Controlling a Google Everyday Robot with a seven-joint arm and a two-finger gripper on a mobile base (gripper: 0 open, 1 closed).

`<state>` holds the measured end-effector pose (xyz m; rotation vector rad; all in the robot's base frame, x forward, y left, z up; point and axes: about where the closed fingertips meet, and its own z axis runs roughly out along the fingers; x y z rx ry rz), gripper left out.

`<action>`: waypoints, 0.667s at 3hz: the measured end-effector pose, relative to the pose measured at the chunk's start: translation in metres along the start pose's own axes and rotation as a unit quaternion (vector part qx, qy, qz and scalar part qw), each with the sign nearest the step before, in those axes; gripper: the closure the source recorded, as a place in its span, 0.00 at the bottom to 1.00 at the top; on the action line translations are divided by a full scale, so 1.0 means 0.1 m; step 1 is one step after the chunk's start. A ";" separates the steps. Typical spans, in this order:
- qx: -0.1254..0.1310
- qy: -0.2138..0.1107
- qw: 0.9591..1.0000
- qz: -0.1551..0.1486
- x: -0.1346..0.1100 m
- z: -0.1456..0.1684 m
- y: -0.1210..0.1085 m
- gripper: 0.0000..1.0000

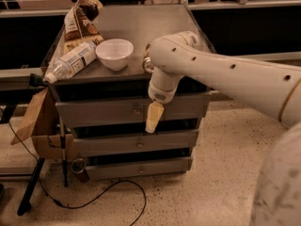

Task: Open bottom drawer

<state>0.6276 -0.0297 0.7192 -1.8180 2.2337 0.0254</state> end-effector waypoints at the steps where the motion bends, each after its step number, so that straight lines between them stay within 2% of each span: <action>1: -0.013 0.025 1.000 0.012 0.04 0.24 -0.18 0.00; 2: -0.026 0.050 0.998 0.021 0.10 0.48 -0.36 0.02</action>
Offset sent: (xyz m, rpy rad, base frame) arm 0.0619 -0.0097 -0.0496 -0.1077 0.0922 -0.0632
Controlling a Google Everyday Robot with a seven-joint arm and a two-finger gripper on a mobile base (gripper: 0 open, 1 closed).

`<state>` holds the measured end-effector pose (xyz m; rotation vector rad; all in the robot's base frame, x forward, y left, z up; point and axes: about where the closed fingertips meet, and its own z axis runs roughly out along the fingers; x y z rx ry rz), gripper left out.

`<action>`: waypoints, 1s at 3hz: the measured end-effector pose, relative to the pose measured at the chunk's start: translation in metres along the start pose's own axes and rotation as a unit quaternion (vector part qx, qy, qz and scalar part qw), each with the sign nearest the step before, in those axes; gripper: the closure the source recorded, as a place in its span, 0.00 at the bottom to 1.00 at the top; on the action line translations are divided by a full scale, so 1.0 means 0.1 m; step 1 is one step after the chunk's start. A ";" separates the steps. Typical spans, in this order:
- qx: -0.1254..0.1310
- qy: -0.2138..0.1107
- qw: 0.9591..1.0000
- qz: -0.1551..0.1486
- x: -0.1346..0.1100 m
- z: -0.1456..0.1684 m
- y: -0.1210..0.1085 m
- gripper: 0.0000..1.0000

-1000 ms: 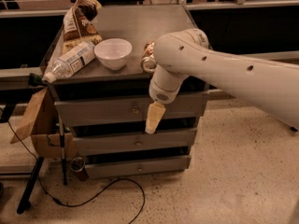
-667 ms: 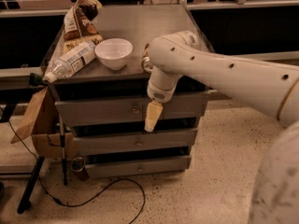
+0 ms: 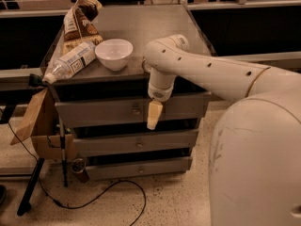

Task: Open bottom drawer

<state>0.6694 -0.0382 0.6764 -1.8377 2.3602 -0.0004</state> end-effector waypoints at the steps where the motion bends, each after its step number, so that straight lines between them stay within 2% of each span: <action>1: -0.010 0.011 1.000 0.003 0.05 0.13 -0.05 0.25; 3: -0.010 0.012 1.000 0.004 0.08 0.10 -0.04 0.71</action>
Offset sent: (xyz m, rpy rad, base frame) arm -0.0092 -0.0378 -0.0252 -0.0213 0.0344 -0.0388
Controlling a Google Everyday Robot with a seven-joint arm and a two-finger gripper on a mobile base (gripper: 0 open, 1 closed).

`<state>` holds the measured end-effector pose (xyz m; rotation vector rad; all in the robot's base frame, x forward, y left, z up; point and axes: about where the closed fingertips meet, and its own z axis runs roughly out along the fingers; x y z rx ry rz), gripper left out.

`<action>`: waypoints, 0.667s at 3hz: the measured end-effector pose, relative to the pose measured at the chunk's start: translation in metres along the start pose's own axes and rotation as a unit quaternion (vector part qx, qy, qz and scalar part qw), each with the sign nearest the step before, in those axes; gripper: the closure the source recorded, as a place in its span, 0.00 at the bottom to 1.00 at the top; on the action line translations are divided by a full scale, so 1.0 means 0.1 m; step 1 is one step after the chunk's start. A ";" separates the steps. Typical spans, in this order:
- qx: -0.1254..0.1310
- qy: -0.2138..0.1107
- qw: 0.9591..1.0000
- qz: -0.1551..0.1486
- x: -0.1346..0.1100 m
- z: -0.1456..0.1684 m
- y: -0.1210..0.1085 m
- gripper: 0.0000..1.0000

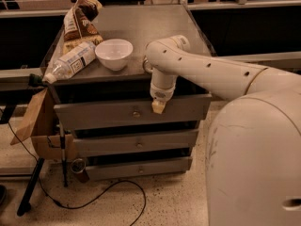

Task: Open bottom drawer

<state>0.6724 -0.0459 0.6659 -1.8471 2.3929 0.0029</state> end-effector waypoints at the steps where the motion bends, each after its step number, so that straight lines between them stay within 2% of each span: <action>1: 0.001 -0.001 1.000 -0.001 -0.01 -0.09 0.00 1.00; 2: 0.001 -0.001 1.000 -0.001 -0.01 -0.11 0.00 1.00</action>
Offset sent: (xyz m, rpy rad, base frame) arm -0.0669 -0.0616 -0.0103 0.0154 0.0065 0.0205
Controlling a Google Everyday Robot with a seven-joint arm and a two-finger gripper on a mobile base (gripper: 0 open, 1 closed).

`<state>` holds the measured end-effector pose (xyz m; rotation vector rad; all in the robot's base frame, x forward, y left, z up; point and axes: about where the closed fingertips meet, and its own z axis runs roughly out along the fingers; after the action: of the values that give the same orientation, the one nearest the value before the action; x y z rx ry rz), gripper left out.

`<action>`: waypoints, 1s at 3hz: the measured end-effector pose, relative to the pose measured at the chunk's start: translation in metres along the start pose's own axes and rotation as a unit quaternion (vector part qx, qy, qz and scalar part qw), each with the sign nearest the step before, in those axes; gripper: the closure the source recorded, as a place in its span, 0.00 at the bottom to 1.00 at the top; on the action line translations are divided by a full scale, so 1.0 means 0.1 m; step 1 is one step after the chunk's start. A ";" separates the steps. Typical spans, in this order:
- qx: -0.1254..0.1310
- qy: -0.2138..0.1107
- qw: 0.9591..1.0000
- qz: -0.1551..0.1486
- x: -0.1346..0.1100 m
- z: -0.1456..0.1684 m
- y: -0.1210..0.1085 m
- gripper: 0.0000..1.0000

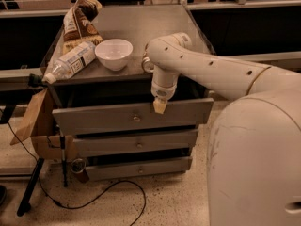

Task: Open bottom drawer

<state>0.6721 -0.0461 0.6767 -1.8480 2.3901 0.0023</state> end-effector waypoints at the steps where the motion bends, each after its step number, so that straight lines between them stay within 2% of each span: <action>1: -0.008 -0.018 1.000 -0.019 0.15 -0.01 0.18 0.80; 2: -0.008 -0.018 1.000 -0.019 0.15 -0.07 0.17 0.59; 3: -0.012 -0.019 0.999 -0.024 0.18 -0.07 0.22 0.28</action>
Offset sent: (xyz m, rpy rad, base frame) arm -0.1186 -0.0702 -0.0406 0.1095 0.0976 0.1953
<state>0.6460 -0.0587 0.6805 -1.8986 2.3290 0.0625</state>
